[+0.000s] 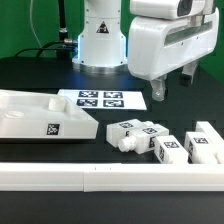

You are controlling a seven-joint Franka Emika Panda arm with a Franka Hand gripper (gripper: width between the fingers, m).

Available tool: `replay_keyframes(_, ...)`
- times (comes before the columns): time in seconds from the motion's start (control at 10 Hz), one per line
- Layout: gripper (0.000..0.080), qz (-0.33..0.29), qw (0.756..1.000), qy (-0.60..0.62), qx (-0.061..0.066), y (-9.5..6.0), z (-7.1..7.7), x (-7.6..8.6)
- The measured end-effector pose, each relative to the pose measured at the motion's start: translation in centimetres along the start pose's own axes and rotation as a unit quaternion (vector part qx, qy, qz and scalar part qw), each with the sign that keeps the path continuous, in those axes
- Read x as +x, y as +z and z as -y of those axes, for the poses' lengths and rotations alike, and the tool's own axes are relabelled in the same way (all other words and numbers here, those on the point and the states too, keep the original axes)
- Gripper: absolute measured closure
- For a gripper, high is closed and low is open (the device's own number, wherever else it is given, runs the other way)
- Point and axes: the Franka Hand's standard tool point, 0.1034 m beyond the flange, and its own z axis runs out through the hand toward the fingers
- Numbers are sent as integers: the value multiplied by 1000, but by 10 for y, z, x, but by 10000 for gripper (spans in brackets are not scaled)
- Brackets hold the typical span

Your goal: Assemble one leg

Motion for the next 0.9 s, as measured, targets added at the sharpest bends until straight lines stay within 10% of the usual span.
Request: replay_keyframes(0.9, 150, 4, 997, 78, 1, 6, -8, -7)
